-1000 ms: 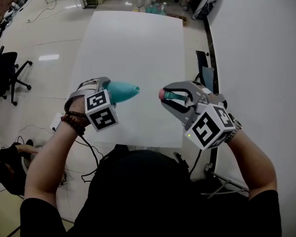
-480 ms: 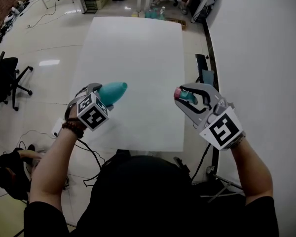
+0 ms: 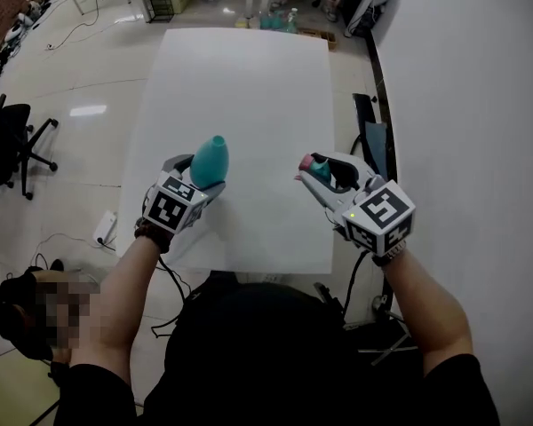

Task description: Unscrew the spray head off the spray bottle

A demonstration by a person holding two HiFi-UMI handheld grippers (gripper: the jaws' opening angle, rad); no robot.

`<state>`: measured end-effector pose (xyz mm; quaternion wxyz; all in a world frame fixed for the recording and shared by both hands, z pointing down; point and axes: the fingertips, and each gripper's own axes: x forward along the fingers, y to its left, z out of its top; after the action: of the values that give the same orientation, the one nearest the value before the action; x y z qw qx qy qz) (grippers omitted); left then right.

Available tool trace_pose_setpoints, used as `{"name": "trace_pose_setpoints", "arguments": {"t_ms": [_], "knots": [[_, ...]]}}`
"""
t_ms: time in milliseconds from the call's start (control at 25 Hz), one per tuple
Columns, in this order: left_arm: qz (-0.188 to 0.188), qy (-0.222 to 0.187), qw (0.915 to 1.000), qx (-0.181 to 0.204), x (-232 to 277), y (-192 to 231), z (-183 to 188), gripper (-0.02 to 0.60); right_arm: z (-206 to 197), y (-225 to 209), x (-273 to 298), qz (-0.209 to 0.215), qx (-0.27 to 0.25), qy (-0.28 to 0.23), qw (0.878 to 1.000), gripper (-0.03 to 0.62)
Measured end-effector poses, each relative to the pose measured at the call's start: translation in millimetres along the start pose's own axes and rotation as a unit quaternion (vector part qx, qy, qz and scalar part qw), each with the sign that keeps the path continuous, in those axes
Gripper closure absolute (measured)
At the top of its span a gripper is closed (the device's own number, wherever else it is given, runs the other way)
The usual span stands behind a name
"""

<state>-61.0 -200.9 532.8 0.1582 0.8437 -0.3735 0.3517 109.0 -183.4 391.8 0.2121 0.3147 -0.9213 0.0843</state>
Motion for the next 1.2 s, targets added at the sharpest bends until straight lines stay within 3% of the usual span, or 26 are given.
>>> {"name": "trace_pose_setpoints", "arguments": {"t_ms": [320,480,800,960,1200], "knots": [[-0.013,-0.032,0.9993,-0.017,31.0,-21.3,0.9,0.179,-60.9,-1.0,59.8,-0.021,0.118,0.044,0.992,0.476],[-0.016,-0.048,0.9987,-0.013,39.1,-27.4,2.5,0.178,-84.5,2.4,80.8,-0.005,0.207,0.055,0.977,0.476],[-0.017,-0.066,0.9977,-0.007,49.6,-28.6,-0.1,0.178,-117.8,4.2,104.9,0.000,0.313,0.069,0.947,0.476],[-0.020,-0.067,0.9976,-0.006,54.8,-31.1,-5.2,0.178,-135.5,4.7,112.7,-0.006,0.345,0.081,0.935,0.476],[-0.018,-0.062,0.9979,-0.004,61.5,-29.5,-12.6,0.176,-145.4,3.4,118.4,-0.015,0.326,0.097,0.940,0.476]]}}
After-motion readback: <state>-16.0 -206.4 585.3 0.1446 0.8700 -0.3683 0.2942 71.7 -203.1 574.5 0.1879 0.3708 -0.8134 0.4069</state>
